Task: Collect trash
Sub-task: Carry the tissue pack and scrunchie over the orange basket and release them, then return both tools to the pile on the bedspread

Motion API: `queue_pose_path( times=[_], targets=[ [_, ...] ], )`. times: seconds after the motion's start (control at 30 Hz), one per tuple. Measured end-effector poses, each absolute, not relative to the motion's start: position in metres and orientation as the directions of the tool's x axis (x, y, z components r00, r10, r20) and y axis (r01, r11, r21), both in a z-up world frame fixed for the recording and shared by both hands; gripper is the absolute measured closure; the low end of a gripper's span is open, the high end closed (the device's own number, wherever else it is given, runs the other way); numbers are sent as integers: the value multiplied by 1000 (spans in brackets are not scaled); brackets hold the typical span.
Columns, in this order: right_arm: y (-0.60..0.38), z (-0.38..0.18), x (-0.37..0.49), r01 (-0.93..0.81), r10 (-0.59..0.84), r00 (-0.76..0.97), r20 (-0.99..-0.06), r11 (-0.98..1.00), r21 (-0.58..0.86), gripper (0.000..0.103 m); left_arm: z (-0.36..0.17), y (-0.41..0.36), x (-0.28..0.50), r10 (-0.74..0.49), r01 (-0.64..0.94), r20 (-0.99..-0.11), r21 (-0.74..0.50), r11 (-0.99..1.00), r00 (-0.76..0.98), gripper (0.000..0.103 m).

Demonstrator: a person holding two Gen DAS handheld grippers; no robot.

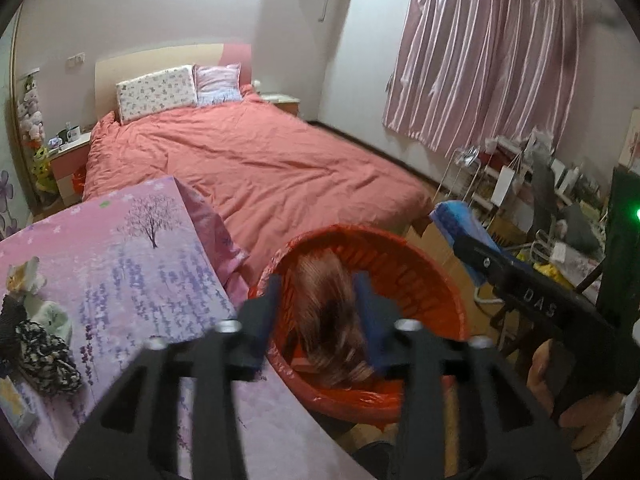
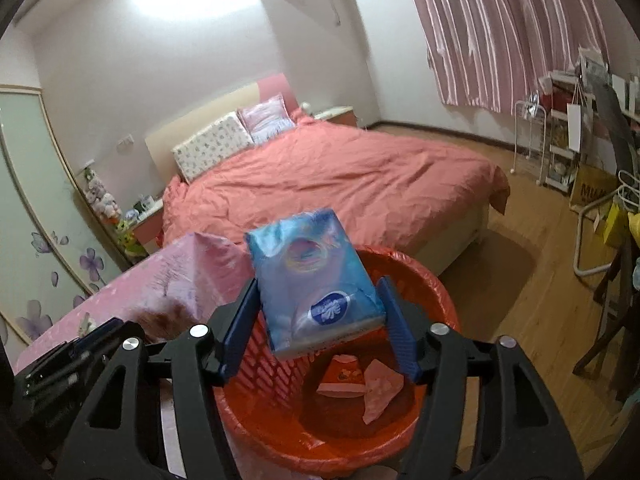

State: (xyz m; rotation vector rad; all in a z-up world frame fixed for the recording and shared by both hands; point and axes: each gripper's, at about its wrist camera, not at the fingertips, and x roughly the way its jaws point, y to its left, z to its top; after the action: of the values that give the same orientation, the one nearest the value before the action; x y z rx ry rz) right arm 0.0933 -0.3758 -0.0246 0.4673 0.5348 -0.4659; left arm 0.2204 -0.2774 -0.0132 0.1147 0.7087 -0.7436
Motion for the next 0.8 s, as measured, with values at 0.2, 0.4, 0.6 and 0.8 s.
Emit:
queue_pose_path(
  times=[0.2, 0.4, 0.6, 0.8],
  targets=[
    [-369, -47, 91, 544, -288, 727, -624, 796, 266, 33, -35, -259, 229, -501, 604, -667, -95, 791, 551, 40],
    [-360, -44, 92, 528, -265, 719, -642, 809, 258, 33, -38, -211, 230, -439, 546, -675, -63, 835, 594, 34],
    [-331, -38, 99, 475, -232, 725, -649, 850, 227, 33, -41, -141, 231, -358, 445, -679, -52, 894, 641, 29],
    [-282, -43, 112, 383, -161, 718, -677, 903, 192, 33, -43, -41, 236, -208, 232, -686, -58, 971, 697, 21]
  ],
)
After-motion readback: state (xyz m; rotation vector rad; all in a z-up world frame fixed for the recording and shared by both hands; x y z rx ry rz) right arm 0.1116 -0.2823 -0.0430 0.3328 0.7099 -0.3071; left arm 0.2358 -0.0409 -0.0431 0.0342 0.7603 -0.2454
